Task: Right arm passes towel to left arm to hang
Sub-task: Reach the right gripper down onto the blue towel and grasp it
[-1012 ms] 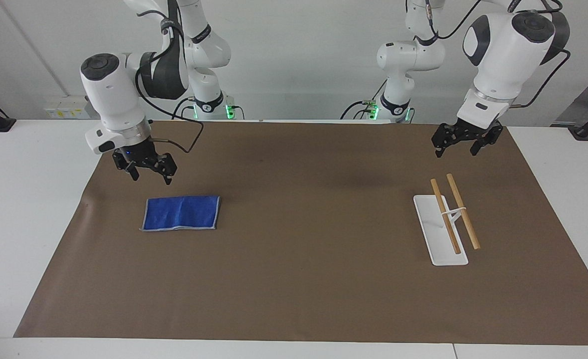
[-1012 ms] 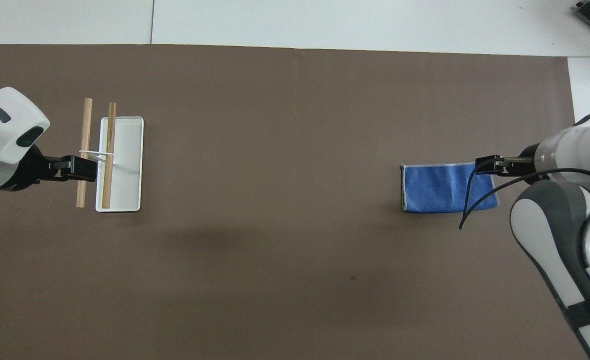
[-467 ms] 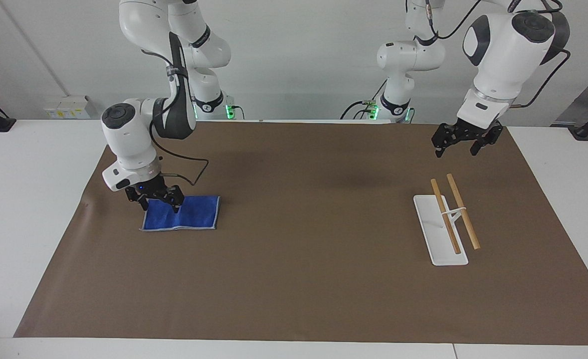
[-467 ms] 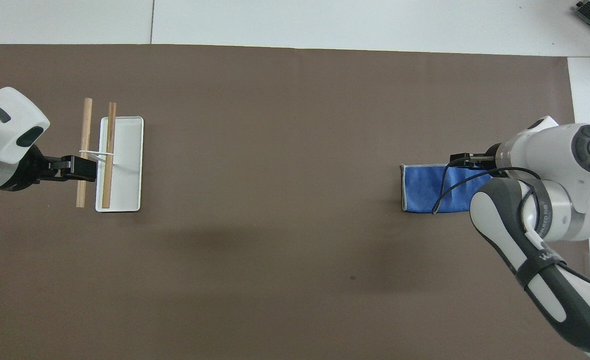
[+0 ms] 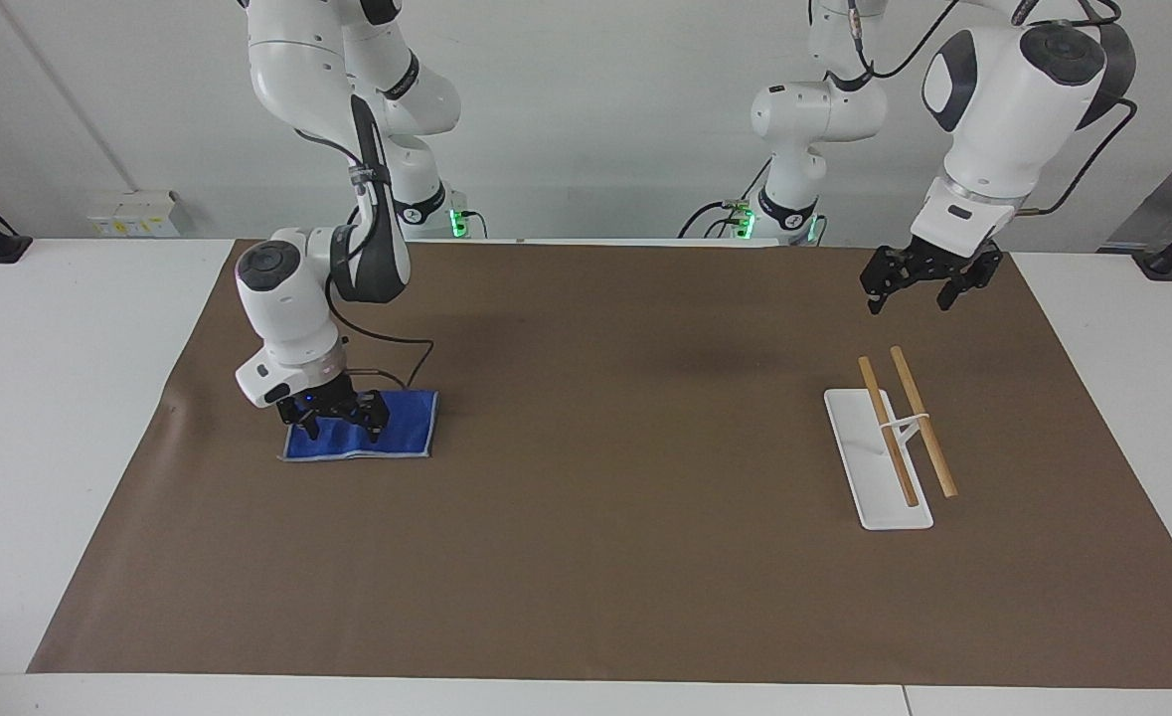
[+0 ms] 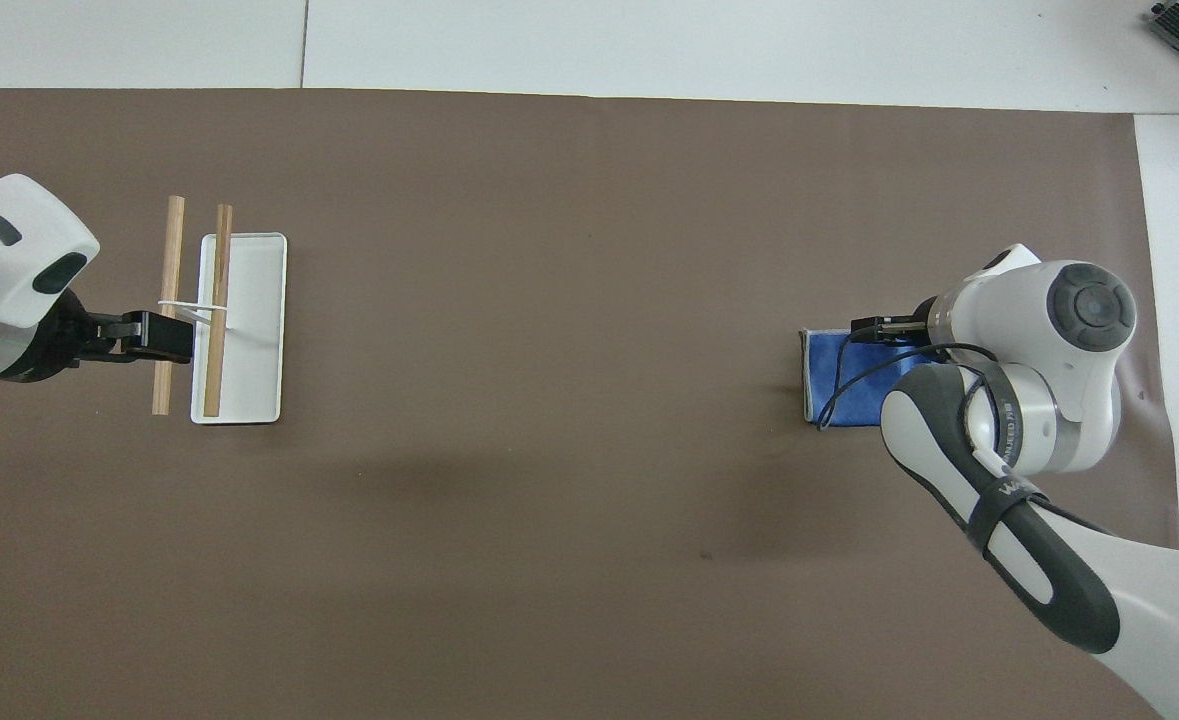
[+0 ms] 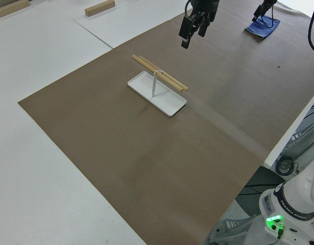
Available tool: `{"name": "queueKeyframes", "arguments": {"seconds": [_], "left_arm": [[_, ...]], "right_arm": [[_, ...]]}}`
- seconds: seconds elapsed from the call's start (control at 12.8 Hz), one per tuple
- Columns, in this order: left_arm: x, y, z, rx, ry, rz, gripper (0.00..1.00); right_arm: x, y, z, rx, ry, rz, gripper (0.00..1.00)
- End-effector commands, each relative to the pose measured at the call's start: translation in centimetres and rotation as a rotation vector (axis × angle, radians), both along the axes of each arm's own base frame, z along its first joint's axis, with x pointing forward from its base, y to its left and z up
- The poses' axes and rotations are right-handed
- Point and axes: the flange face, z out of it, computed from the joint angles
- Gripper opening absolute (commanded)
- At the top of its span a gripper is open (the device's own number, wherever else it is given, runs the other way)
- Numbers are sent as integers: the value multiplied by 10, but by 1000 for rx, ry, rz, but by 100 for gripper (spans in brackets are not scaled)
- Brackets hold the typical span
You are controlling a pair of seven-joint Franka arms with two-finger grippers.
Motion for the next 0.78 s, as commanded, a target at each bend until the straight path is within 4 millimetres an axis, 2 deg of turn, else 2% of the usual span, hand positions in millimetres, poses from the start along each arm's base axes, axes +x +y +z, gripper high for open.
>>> {"name": "queueKeyframes", "arguments": {"seconds": [0.0,0.08,0.23,0.39,0.47,0.62,0.7], "left_arm": [[-7,4,2,-12,1,3,100],[-7,4,2,-12,1,3,100],[-7,4,2,-12,1,3,100],[-7,4,2,-12,1,3,100],[-7,4,2,-12,1,3,100],[-6,4,3,-12,-2,3,100],[-7,4,2,-12,1,3,100]], "right_arm": [[-5,-3,-4,11,-3,24,100],[-8,-2,-8,10,6,33,98],[-9,-2,-10,9,2,42,67],[-10,-2,-10,5,4,72,3],[-9,-2,-9,5,2,69,0],[-8,4,-1,7,-9,77,0],[-7,18,5,15,-20,94,0]]}}
